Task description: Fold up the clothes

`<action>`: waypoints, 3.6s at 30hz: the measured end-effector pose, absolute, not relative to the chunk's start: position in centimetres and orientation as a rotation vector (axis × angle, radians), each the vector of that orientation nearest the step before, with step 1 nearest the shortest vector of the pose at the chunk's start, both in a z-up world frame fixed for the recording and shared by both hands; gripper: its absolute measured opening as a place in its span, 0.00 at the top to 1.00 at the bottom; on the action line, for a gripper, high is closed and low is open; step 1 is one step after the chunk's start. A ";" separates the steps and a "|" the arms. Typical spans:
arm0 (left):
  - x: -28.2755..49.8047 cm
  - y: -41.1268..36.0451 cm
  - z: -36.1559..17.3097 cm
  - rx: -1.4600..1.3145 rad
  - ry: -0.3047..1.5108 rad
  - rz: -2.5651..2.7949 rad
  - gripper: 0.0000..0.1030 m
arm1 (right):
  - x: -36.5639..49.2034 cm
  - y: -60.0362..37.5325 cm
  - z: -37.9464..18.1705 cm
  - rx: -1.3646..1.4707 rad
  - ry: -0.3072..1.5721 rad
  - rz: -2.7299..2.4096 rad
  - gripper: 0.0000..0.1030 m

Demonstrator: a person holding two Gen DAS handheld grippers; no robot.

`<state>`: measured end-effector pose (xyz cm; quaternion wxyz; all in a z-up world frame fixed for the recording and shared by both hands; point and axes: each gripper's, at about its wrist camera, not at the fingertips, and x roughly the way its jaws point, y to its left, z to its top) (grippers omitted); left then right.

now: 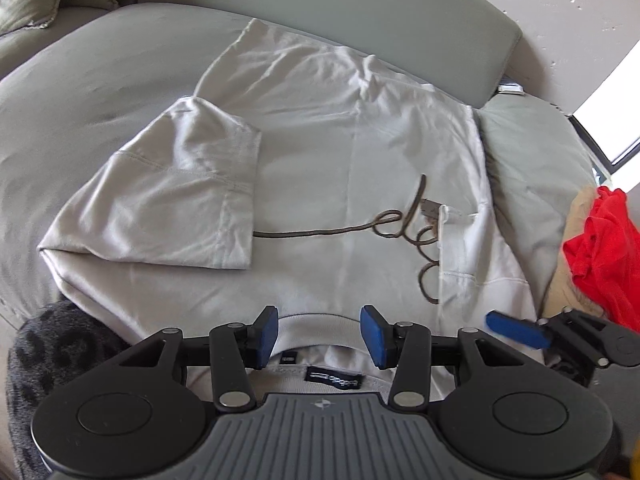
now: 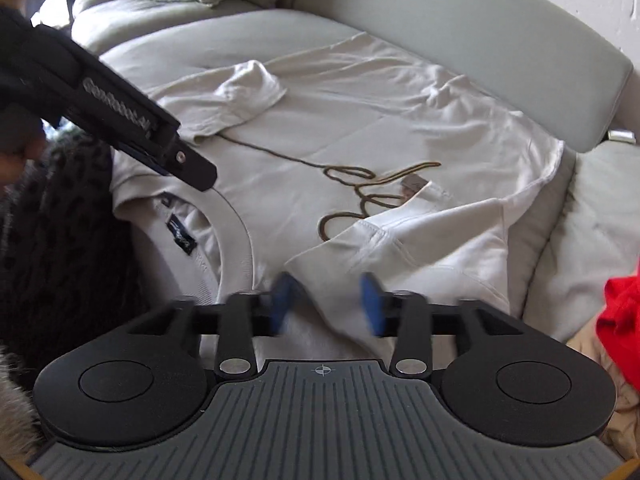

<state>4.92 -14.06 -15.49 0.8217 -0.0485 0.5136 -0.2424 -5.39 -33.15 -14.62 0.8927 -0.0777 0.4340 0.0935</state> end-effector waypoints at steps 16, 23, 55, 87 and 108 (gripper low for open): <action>12.8 -28.1 -18.2 -0.071 1.083 -0.726 0.60 | -5.6 -43.2 -17.1 0.283 1.082 -0.071 0.73; 13.4 -30.0 -18.9 -0.040 1.077 -0.768 0.99 | -5.8 -44.5 -17.9 0.341 1.083 -0.059 0.64; 1.9 -21.1 -16.7 0.208 1.052 -0.863 0.88 | -6.2 -39.1 -15.8 0.117 1.218 -0.015 0.60; 3.9 -9.1 -10.7 0.041 0.993 -0.536 0.73 | -6.6 -35.2 -11.6 0.271 1.175 0.169 0.50; 24.1 -13.9 -5.5 0.176 0.830 -0.371 0.41 | 5.5 -49.2 -4.1 0.620 0.860 -0.186 0.32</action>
